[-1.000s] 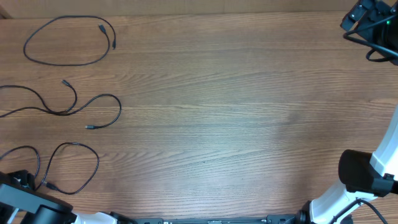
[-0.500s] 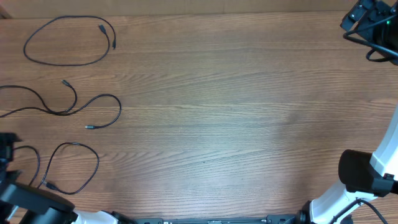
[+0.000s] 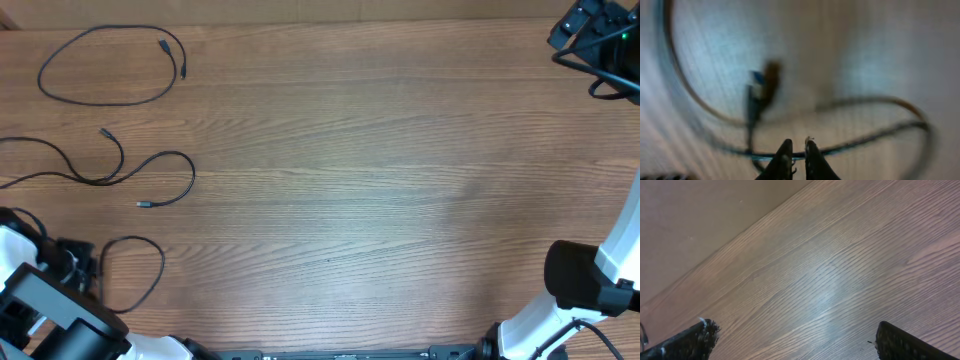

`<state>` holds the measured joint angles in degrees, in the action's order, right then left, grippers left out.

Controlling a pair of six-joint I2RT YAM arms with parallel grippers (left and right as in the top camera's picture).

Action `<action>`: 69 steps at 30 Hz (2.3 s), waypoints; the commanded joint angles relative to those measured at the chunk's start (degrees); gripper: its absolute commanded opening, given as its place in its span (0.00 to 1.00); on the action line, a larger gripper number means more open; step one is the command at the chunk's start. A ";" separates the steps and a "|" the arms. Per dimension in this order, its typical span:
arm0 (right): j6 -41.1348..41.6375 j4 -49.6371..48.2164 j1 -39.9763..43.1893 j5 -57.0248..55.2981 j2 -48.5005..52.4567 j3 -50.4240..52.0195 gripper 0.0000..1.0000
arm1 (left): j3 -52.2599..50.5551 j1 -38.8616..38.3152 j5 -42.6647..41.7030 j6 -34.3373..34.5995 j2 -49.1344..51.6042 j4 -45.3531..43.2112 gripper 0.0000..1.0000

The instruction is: Untangle cables

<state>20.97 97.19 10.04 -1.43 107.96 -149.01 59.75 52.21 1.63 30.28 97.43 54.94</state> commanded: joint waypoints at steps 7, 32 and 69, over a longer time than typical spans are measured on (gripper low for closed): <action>-0.24 -0.15 0.11 0.24 -0.57 0.15 1.00 | -7.19 -0.11 8.79 6.10 0.04 -7.32 0.04; -0.24 -0.15 0.11 0.24 -0.57 0.15 1.00 | 39.89 -15.87 -47.34 -32.57 -6.60 38.23 0.91; -0.24 -0.15 0.11 0.24 -0.57 0.15 1.00 | 37.16 -46.99 -29.97 -20.85 -70.34 41.86 1.00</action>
<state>20.97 97.17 10.04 -1.30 107.96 -149.01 97.43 5.58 -28.23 8.91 28.97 96.90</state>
